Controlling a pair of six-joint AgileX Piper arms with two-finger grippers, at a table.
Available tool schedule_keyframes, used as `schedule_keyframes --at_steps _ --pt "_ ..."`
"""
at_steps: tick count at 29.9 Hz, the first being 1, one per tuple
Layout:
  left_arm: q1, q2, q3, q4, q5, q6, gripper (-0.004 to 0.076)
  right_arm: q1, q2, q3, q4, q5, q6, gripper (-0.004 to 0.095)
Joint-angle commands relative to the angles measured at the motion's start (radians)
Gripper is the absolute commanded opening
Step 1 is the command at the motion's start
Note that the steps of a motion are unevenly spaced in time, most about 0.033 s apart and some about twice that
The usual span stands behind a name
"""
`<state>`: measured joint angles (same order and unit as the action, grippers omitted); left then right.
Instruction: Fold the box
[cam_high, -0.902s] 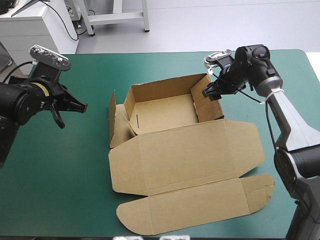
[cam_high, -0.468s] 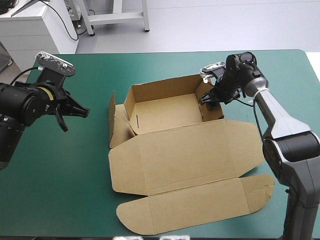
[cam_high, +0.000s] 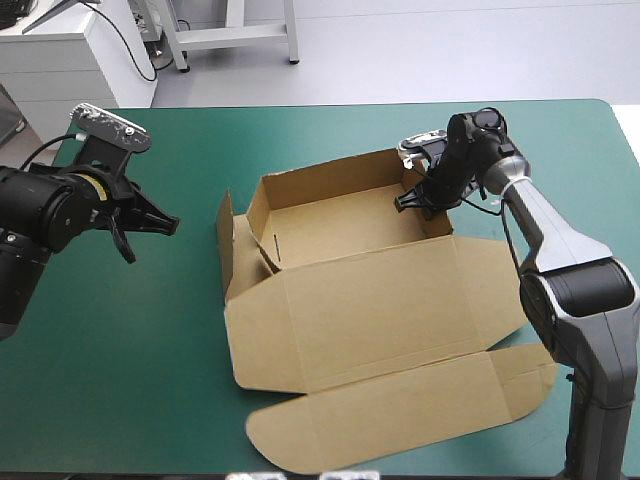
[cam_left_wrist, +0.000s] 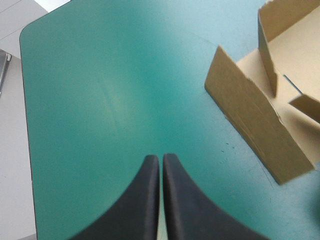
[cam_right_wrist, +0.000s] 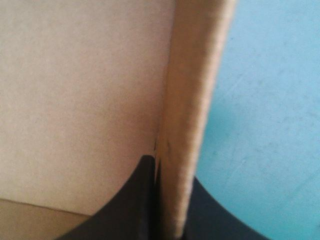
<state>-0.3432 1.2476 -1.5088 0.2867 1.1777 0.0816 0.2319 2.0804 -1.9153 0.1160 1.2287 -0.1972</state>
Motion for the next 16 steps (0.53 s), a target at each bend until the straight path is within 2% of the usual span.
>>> schedule_keyframes --at_steps 1,11,16 --pt "-0.002 -0.026 -0.024 0.009 -0.050 -0.010 0.0008 -0.006 -0.060 -0.035 0.003 -0.002 -0.014 -0.0020" --pt "-0.002 -0.026 -0.024 0.018 -0.040 -0.012 0.0008 -0.014 -0.117 -0.035 0.010 0.017 -0.046 -0.0020" --pt "-0.002 -0.026 -0.001 0.020 -0.036 -0.012 0.0008 -0.059 -0.238 -0.035 0.134 0.017 -0.121 -0.0019"
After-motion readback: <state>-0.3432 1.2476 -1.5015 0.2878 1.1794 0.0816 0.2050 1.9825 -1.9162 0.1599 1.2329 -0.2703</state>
